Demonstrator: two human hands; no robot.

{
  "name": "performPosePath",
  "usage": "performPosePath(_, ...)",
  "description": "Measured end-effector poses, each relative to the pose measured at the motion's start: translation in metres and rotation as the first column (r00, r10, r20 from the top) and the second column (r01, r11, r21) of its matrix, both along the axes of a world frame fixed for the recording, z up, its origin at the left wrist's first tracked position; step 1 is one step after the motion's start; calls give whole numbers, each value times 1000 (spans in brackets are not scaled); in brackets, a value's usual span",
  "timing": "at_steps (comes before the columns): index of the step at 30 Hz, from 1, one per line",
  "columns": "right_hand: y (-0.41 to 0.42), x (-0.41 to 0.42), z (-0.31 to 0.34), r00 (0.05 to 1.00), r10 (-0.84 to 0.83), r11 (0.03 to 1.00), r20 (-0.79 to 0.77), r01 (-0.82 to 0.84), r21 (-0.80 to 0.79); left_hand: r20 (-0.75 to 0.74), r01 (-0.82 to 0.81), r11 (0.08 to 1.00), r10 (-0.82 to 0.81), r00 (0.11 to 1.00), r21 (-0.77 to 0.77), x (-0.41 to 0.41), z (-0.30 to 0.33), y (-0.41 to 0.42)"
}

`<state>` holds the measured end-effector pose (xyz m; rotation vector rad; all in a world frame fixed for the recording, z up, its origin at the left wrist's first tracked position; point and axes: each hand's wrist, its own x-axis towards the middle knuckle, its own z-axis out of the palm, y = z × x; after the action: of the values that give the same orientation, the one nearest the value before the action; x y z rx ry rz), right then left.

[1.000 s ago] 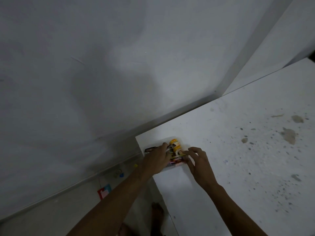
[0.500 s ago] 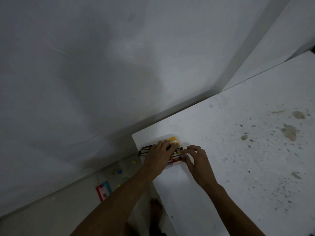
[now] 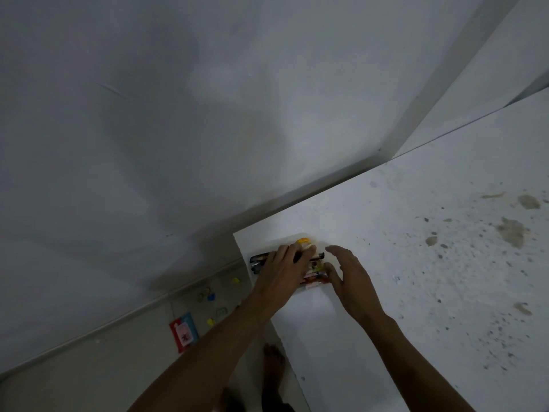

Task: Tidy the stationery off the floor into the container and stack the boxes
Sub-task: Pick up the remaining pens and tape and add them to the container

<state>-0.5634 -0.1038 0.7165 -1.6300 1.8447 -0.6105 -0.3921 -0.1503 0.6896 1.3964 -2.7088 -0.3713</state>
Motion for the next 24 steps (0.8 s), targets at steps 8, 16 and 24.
performPosePath(8,5,2,-10,884,371,928,-285,-339,155,29,38,981,-34,999,-188,19,-3,16)
performPosePath(16,14,8,-23,843,357,933,-403,-297,205,71,-44,994,51,996,-103,45,-6,31)
performPosePath(24,13,26,-22,990,120,992,-78,-116,55,104,-64,996,57,993,62,51,-2,31)
